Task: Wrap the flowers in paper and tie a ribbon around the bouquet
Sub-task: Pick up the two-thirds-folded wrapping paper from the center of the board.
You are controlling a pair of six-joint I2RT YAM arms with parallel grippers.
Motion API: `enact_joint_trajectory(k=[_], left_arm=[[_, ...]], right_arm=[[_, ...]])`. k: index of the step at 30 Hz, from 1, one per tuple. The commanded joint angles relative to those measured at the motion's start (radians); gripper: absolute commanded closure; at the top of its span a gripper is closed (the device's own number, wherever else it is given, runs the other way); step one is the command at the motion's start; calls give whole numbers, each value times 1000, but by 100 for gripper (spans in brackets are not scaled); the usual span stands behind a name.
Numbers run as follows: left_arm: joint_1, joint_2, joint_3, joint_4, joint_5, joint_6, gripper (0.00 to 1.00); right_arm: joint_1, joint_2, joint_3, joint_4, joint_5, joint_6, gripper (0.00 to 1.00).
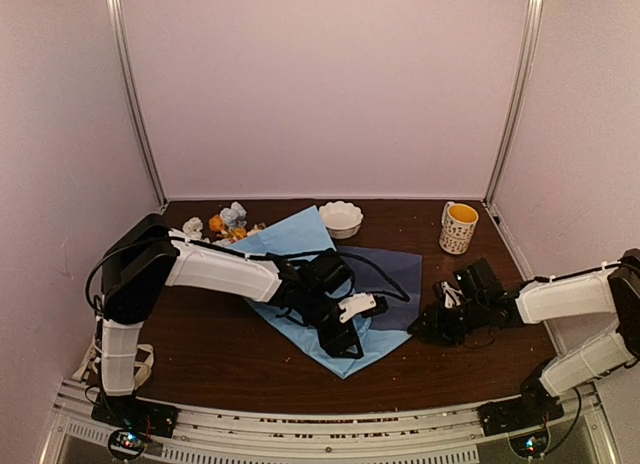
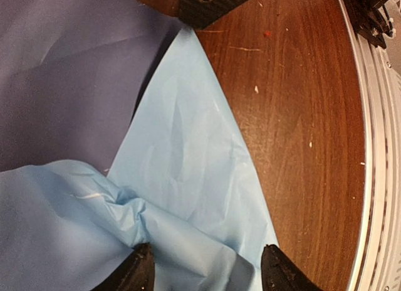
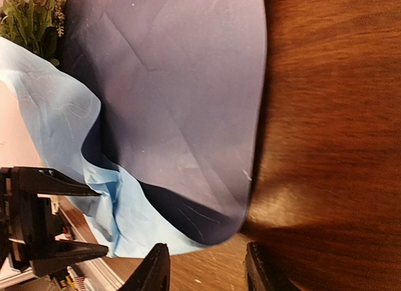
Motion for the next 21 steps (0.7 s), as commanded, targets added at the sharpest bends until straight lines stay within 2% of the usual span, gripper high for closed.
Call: enact_joint_trajectory(k=[1,4,11,15,19,21], left_arm=[[3,12,-20,-9,16,9,39],[3,11,-24,-5,15,8,39],[5,10,-31,7,22,5,38],[13,11,-35,14,30,-1,38],[26,10,-48,31,45,-12,38],[39,12,-59,52,63,-22,38]], right_arm=[[15,66,-4,84,-46,76,59],[20,84,-2,105,-60,90,66],[24,61,17,101,-59,82,90],[25,71,35,94,-55,55,99],[43,54,69,62,-20,-1,100],[79,37,109,23,12,-79,100]])
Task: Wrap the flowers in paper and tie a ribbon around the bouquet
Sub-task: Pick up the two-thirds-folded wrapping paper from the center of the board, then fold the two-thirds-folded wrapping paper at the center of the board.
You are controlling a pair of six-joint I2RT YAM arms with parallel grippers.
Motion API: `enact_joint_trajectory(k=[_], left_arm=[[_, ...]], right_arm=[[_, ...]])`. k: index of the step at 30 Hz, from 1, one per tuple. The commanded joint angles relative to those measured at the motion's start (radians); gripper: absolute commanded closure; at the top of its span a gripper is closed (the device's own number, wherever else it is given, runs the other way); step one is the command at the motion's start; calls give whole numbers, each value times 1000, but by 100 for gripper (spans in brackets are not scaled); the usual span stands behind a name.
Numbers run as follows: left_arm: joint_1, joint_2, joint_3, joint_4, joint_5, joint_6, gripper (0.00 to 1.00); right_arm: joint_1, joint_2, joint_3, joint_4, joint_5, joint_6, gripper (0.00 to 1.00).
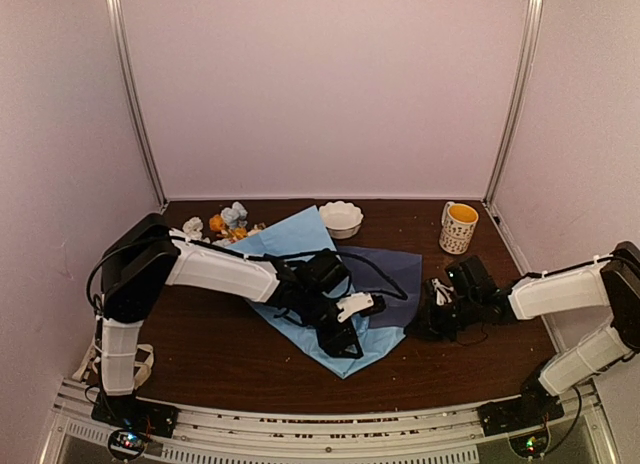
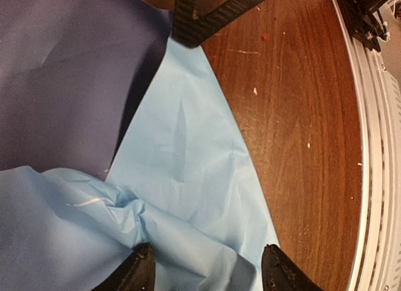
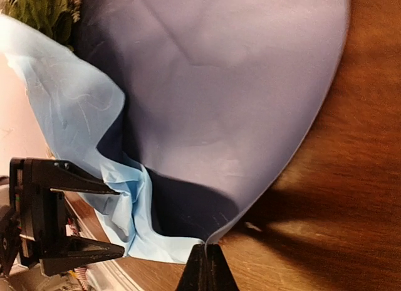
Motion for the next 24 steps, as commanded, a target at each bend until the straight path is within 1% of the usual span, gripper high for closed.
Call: enact_joint_trajectory(k=[1,4,6,10,12,14,17,20,24], left_arm=[[31,12,-40,25,46,-23,38],[47,12,-66,68,89,-37,38],[55,14,-72,82,111,-43,38],[63,13,-79,93,134,-45,36],[73,13,-84,104,147,-51,35],[84,8,-96,125,165,-60,35],[107,-3,-129,176,209,-80,34],[123,-16,-144,213,259,-88,32],[124,-31,-142,233,278,-88,31]], right_arm=[[73,-38,103,-74,76,-160,100],[160,-57,170,-135,143,-281,100],[202,-77,187,-141,168,-337,100],[249,-113,184,-131,189,-420,100],[266,-109,193,-135,174,-452,100],[293,-100,207,-155,176,-494,100],[342,-81,209,-168,218,-560,100],[374,-41,199,-129,225,-592,100],[413,40,210,-80,239,-628,100]])
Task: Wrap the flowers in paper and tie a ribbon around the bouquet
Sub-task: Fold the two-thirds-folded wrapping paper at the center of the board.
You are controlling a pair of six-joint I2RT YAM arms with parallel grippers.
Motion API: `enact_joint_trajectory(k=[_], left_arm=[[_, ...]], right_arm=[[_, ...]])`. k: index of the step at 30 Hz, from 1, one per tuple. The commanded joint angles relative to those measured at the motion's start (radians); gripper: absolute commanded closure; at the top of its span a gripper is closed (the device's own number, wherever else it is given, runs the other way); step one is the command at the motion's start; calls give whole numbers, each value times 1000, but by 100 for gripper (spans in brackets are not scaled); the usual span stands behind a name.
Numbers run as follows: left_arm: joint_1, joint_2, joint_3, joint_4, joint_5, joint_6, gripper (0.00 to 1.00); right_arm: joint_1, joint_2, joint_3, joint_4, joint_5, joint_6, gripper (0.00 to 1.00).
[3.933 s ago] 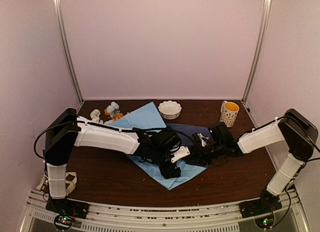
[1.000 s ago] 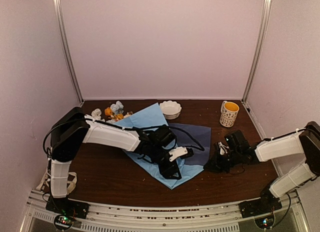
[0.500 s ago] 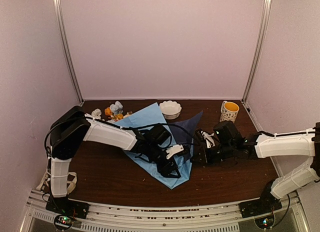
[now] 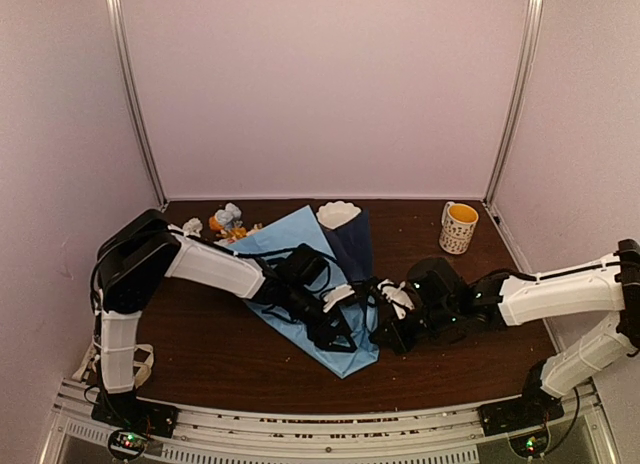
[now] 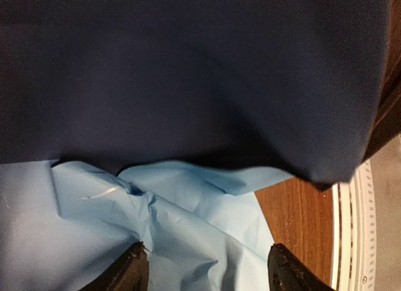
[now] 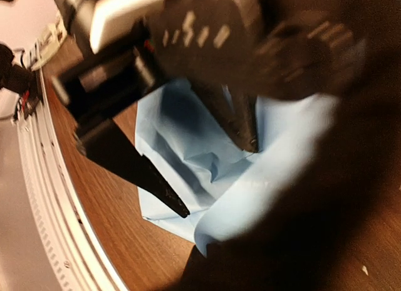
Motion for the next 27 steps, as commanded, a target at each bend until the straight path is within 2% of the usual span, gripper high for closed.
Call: enact_joint_trajectory(k=[1,7,13,21,27], left_arm=[[18,-32,-26,47,28,-36,30],[31,-119,-92,200,77,-113,27],[43,-186,-94,234,95,-144,27],[117,-301,-153,192,35,-151,27],[182,-456,-195,57,-47,-87,28]], right_arm=[[46,96,27,36,33,-83,100],[59,195,44,38,28,-108,100],[59,266,68,24,39,-120,100],[59,313,89,6,54,-122,100],[60,341,98,-10,54,-127,100]])
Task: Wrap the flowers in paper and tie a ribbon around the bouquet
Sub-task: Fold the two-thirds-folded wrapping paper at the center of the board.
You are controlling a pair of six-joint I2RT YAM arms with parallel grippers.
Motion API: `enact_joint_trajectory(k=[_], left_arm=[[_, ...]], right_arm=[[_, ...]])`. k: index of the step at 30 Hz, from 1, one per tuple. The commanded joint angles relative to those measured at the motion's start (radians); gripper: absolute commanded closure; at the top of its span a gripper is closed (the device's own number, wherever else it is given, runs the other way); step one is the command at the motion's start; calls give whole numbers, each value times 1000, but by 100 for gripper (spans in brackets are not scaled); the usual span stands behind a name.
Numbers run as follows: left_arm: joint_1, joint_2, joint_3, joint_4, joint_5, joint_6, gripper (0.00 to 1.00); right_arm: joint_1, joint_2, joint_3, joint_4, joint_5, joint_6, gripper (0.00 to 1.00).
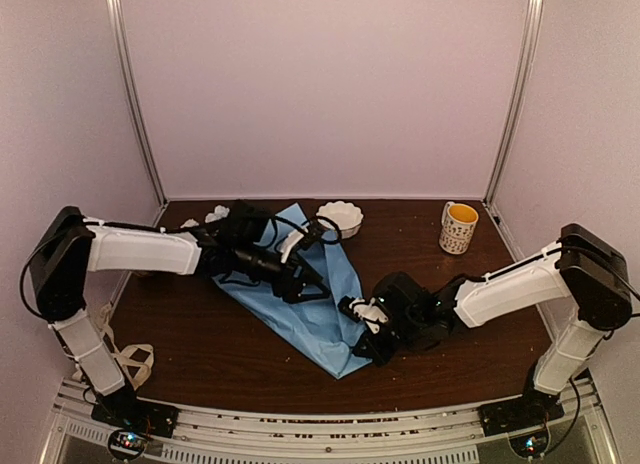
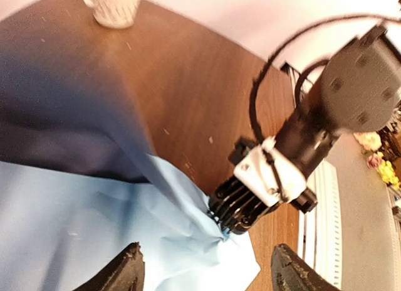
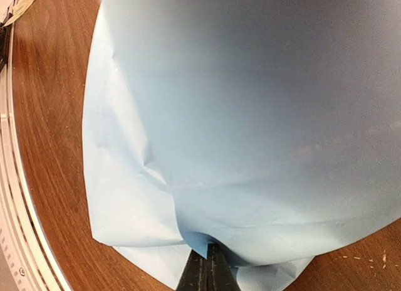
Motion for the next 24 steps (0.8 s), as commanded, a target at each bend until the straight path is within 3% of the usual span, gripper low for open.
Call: enact_joint_trajectory(k=[1,6,10,13,24], left_arm=[[32,-118,-20,-62,-73,59,27],[108,-203,-132,-91,-223,-14,34],[157,-223,-207,-97,-441,-84,41],[159,-124,-133,-129,-539,-78,37],[160,238,203,-327,-562,-48,35]], right_arm=[[6,36,1,-85,24,-7,100],[7,35,15,-110,30,-12,100],[6,23,24,-129,34,-20,100],[15,8,42,-153,39,-41,100],[100,-125,128,-281,177,-162,100]])
